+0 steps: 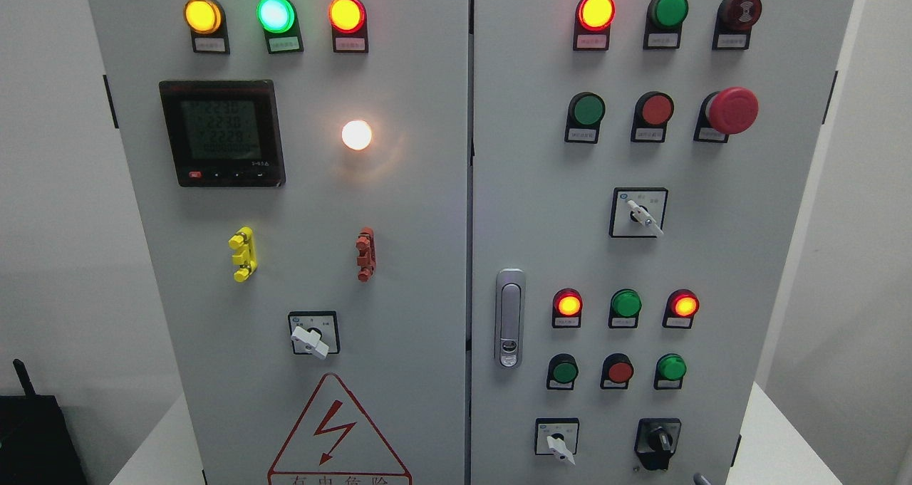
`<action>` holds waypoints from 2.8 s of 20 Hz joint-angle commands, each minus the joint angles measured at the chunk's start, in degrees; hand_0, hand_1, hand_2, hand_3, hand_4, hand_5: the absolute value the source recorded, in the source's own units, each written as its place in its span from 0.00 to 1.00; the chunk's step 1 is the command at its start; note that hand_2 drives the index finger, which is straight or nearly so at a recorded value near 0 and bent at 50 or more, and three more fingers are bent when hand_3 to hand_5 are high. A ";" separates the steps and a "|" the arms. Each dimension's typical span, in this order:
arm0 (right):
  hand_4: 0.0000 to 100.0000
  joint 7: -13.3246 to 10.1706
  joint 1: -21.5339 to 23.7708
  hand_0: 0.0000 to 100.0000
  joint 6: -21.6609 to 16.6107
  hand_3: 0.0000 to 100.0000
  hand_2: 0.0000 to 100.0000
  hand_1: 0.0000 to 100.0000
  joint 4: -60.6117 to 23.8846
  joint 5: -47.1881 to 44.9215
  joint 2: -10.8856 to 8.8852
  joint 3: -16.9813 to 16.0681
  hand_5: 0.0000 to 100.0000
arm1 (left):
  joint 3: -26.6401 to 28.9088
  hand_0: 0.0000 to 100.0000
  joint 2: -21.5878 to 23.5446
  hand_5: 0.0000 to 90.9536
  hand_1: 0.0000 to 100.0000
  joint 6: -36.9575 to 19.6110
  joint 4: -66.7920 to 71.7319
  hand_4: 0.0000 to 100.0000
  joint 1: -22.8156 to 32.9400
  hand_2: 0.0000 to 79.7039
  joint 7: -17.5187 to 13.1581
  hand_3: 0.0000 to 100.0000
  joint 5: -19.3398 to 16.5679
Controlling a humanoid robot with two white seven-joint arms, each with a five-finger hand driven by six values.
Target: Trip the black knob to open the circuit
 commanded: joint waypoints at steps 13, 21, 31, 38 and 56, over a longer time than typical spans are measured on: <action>1.00 0.05 -2.82 0.00 0.02 1.00 0.00 0.00 4.02 -0.08 -0.57 0.64 1.00 | 0.00 0.12 0.00 0.00 0.39 -0.13 0.00 0.00 0.00 0.00 -0.03 0.00 -1.32; 1.00 0.05 -3.17 0.00 -0.07 1.00 0.00 0.00 3.94 -0.08 -0.22 1.52 1.00 | 0.00 0.12 0.00 0.00 0.39 -0.04 0.00 0.00 0.00 0.00 -0.03 0.00 -1.32; 1.00 -0.03 -2.91 0.00 -0.15 1.00 0.00 0.00 3.06 0.01 0.04 2.66 1.00 | 0.00 0.12 0.00 0.00 0.39 -0.04 0.00 0.00 0.00 0.00 -0.03 0.00 -1.32; 1.00 -0.03 -2.91 0.00 -0.24 1.00 0.00 0.00 2.97 0.01 0.04 2.83 1.00 | 0.00 0.12 0.00 0.00 0.39 -0.04 0.00 0.00 0.00 0.00 -0.03 0.00 -1.32; 1.00 0.05 -2.73 0.00 -0.15 1.00 0.00 0.00 2.62 0.01 0.13 4.42 1.00 | 0.00 0.12 0.00 0.00 0.39 -0.13 0.00 0.00 0.00 0.00 -0.03 0.00 -1.32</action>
